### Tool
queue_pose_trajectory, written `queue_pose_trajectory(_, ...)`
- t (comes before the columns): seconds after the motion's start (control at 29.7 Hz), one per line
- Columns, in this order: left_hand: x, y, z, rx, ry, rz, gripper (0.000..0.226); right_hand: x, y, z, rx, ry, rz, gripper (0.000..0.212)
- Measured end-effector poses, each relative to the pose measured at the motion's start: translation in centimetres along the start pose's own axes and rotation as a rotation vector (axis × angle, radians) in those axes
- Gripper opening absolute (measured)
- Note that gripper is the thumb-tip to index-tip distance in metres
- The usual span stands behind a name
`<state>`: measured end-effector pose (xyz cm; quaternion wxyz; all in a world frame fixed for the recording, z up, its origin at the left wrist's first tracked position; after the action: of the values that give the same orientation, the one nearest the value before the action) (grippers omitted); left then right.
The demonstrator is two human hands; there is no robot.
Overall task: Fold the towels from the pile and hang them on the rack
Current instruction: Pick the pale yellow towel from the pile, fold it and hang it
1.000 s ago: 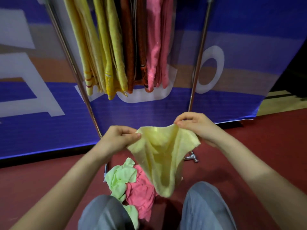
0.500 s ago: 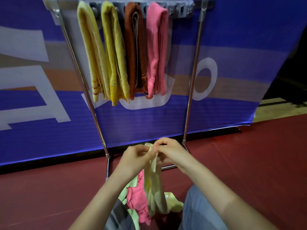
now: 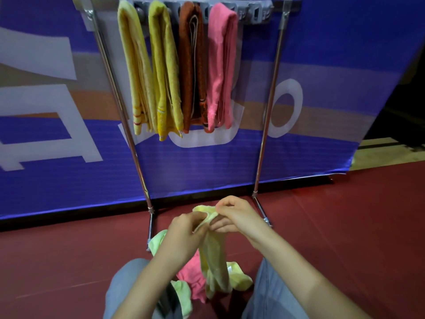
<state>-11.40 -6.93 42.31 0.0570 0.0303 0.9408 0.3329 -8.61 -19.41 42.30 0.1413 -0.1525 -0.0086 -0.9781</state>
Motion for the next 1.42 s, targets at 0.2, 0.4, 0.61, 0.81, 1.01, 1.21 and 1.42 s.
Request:
queue_pose_trajectory(0.2,0.2,0.2,0.3,-0.107,-0.081,0.14,0.039,0.9,1.2,-1.0,0.246,0.026,0.16,0.014)
queue_pose_trajectory(0.4,1.2,1.0,0.6,-0.147,-0.114,0.278,0.036,1.8,3.2,-4.7,0.528,-0.055,0.42,0.016)
queue_pose_trajectory(0.61,0.9,2.3,0.8,-0.289,-0.189,0.245,0.019,1.0,7.0,-6.4,0.707,0.065,0.173,0.025)
queue_pose_trajectory(0.81,-1.3,5.5,-1.3,-0.468,-0.304,0.141,0.023,1.0,8.8,2.2,0.944,0.478,-0.063,0.03)
queue_pose_trajectory(1.01,-3.6,14.8,-11.6,-0.626,-0.628,-0.327,0.038,5.5,7.8,18.4,0.971,0.893,-0.292,0.019)
queue_pose_trajectory(1.21,-4.0,16.3,-13.8,-0.735,-0.645,-0.386,0.032,4.9,8.4,20.3,0.99,0.839,-0.401,0.015)
queue_pose_trajectory(1.42,-3.7,14.8,-11.6,-0.685,-0.549,-0.226,0.036,3.9,7.9,17.8,0.904,0.742,-0.299,0.015)
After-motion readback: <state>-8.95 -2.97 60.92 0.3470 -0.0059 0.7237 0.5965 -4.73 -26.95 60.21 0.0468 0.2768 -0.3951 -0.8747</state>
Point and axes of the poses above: each hand's wrist, its own x-axis away from the middle knuckle, its own y-axis out of the back of the hand, z = x × y, the point moved 3 cm from there along -x, towards the middle knuckle, and after that the axes turned 1 degree about x, right-handed, at the moved point
